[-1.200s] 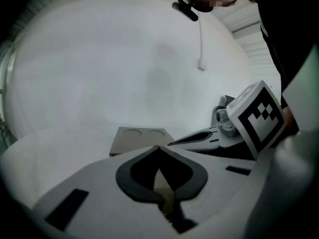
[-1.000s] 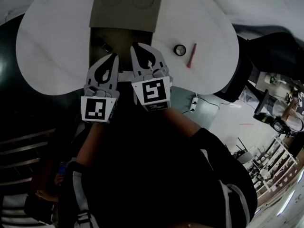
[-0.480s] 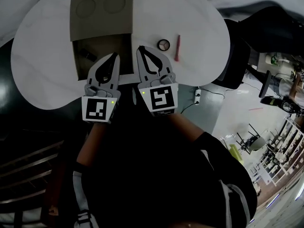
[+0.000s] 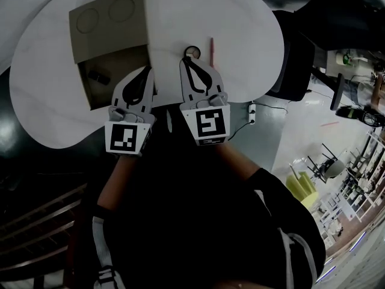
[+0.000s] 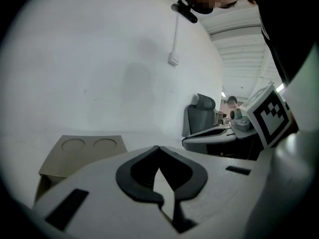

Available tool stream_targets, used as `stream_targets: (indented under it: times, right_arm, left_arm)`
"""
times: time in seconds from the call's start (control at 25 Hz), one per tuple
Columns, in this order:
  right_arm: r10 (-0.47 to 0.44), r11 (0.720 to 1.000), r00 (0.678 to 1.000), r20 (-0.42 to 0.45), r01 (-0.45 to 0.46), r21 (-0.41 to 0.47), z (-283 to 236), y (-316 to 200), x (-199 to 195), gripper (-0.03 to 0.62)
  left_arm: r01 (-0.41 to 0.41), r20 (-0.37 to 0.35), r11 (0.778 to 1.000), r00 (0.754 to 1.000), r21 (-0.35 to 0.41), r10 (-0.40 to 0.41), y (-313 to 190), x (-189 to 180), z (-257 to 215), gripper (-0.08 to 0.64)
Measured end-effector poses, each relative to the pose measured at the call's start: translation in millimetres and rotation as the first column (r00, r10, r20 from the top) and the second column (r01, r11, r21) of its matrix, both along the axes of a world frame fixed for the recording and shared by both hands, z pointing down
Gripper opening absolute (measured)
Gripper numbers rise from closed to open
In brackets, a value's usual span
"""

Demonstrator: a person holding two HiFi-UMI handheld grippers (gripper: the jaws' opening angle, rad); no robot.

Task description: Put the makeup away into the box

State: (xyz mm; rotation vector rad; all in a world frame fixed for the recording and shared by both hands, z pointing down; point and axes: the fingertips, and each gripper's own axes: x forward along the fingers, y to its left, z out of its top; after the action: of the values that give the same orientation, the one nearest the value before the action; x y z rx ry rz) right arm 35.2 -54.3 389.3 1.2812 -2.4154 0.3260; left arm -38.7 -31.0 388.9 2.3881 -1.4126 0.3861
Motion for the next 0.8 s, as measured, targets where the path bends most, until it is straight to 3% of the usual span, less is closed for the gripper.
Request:
stream_targets:
  times: [0.2,0.28,0.8]
  right_arm:
    - [0.019,0.999,1.000,-0.014,-0.019,-0.035,18.6,-1.0,15.7,0.037]
    - [0.021,0.998,1.000,-0.016,-0.022,-0.065,28.4,-1.1,19.8,0.102]
    - [0.016,0.979,0.998,-0.061,-0.029,-0.203,83.1,-6.1,34.9,0.205]
  left_arm:
    - [-0.023,0.002,1.000,1.000,-0.011,0.023,-4.8,13.7,4.9,0.003]
    - [-0.030,0.003,0.999,1.000,-0.017,0.030,-6.8,18.3,7.8,0.003]
    - [-0.043,0.008,0.997,0.999,-0.056,0.043,-15.9,30.7,27.5,0.003]
